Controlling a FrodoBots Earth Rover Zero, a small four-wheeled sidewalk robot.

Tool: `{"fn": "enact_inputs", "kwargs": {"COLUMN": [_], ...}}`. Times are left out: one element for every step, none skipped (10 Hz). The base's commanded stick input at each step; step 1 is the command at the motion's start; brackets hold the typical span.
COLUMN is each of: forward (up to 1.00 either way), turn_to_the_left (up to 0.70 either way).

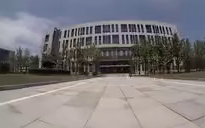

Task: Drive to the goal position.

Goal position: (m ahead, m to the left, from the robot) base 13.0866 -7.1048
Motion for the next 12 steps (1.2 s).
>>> {"fn": "enact_inputs", "kwargs": {"forward": [0.50, 0.50, 0.50, 0.50, 0.50, 0.50, 0.50, 0.50, 0.50, 0.50, 0.50, 0.50], "turn_to_the_left": [0.01, 0.01, 0.01, 0.01, 0.01, 0.01, 0.01, 0.01, 0.01, 0.01, 0.01, 0.01]}}
